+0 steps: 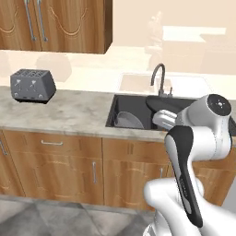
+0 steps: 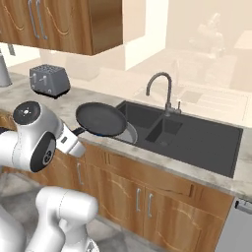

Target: Move the pot and pan from the stove into the sink.

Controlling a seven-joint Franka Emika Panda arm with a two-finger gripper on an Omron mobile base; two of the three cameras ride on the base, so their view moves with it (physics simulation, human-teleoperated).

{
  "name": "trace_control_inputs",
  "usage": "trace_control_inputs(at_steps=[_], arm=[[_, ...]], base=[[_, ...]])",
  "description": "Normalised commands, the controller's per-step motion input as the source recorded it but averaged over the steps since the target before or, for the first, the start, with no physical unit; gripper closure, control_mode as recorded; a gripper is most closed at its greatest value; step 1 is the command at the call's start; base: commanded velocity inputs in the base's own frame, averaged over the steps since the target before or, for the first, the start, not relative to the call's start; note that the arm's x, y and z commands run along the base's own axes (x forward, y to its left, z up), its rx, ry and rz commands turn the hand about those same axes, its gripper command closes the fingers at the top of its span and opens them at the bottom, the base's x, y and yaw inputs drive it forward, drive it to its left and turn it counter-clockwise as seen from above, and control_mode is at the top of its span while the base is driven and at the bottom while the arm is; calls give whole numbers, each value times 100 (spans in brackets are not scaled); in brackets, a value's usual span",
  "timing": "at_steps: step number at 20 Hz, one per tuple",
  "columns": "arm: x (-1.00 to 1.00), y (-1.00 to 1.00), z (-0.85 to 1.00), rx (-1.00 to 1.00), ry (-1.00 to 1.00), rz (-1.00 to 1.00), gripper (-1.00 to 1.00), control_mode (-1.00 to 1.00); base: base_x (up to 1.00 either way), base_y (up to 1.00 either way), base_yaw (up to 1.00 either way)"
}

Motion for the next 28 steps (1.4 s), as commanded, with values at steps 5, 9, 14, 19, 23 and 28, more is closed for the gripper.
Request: trace_control_inputs(at_steps=[5,9,14,19,23,28], arm=[[0,0,0,0,0,0,100,100],[0,0,0,0,0,0,100,100],[0,0,0,0,0,0,100,100],[0,0,0,0,0,0,100,100],[0,0,0,0,0,0,100,100],[0,0,0,0,0,0,100,100]], base=[[63,0,-1],[18,0,0],[0,1,-14],[0,3,-15],[4,18,-1],[20,78,-1]])
